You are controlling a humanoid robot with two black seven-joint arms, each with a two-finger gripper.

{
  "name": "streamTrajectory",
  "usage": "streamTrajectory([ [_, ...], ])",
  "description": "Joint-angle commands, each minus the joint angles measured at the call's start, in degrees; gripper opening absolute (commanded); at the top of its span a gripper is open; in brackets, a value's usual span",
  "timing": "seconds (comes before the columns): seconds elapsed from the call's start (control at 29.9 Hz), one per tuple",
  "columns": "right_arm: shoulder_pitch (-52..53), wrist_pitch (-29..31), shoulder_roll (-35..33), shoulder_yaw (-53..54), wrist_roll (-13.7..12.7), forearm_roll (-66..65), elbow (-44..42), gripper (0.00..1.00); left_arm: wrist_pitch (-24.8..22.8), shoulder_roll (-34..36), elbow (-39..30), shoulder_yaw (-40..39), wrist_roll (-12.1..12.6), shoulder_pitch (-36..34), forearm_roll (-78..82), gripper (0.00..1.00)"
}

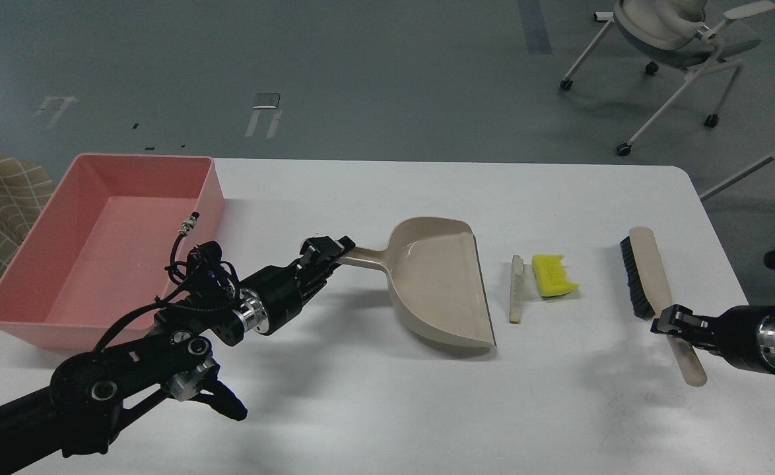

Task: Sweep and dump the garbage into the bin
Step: 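Grasp the wooden brush handle with the right gripper, then sweep the stick and yellow sponge into the dustpan with the brush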

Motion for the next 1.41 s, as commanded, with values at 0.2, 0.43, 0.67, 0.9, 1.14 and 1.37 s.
streamTrajectory([
  [0.2, 0.4, 0.0, 0.2, 0.2, 0.0, 0.2, 0.0, 0.00, 0.0, 0.1, 0.0, -0.2, 0.0, 0.0, 0.0, 0.00],
  [0.43, 0.1, 0.0, -0.6, 0.4, 0.5, 0.5, 1.7, 0.00, 0.1, -0.1, 0.0, -0.2, 0.3, 0.0, 0.0, 0.00],
  [0.67, -0.7, 0.0, -0.8, 0.1, 0.6, 0.5, 5.3, 0.00, 0.5, -0.4, 0.0, -0.1, 0.4, 0.0, 0.0, 0.00],
  [0.9, -0.3, 0.0, -0.5, 0.3, 0.4, 0.5, 5.6, 0.00, 0.6, -0.8, 0.1, -0.3, 0.4, 0.1, 0.0, 0.00],
  [1.14, 0.1, 0.0, 4.4, 0.0, -0.3, 0.5, 6.4, 0.00, 0.6, -0.7, 0.1, -0.2, 0.4, 0.1, 0.0, 0.00],
  [1.37, 1.4, 0.0, 9.0, -0.1, -2.8, 0.5, 6.8, 0.00, 1.0, -0.8, 0.2, -0.2, 0.4, 0.1, 0.1, 0.00],
])
